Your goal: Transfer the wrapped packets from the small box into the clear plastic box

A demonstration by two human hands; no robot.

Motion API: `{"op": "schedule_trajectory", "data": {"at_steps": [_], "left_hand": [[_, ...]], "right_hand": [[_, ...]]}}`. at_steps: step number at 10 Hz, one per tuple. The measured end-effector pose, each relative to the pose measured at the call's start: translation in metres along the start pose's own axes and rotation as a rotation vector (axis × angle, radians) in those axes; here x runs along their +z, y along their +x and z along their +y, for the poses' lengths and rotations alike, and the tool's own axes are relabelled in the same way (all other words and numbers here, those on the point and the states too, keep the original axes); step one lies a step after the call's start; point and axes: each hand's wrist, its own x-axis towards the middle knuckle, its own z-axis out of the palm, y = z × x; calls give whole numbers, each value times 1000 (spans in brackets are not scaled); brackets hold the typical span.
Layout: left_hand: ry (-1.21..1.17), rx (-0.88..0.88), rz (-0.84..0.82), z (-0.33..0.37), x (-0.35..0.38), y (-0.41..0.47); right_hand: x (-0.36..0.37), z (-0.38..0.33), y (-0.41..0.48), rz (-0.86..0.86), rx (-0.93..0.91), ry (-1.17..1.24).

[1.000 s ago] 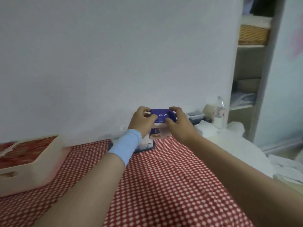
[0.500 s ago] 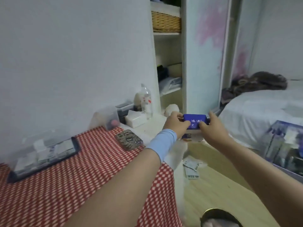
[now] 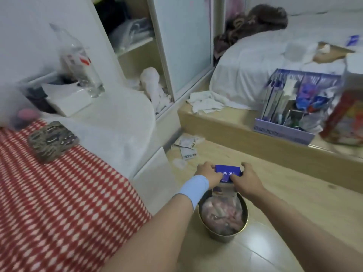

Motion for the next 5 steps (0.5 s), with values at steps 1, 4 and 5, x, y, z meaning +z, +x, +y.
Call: {"op": "schedule_trajectory", "data": {"at_steps": [1, 4, 5], "left_hand": [[-12, -43, -66, -30, 19, 17], [132, -149, -356, -94, 64, 57], [184, -182, -366, -104, 71, 66]], "right_hand": [[25, 27, 4, -51, 45, 4], [72, 88, 30, -248, 152, 86], [74, 97, 43, -280, 182, 85]]}}
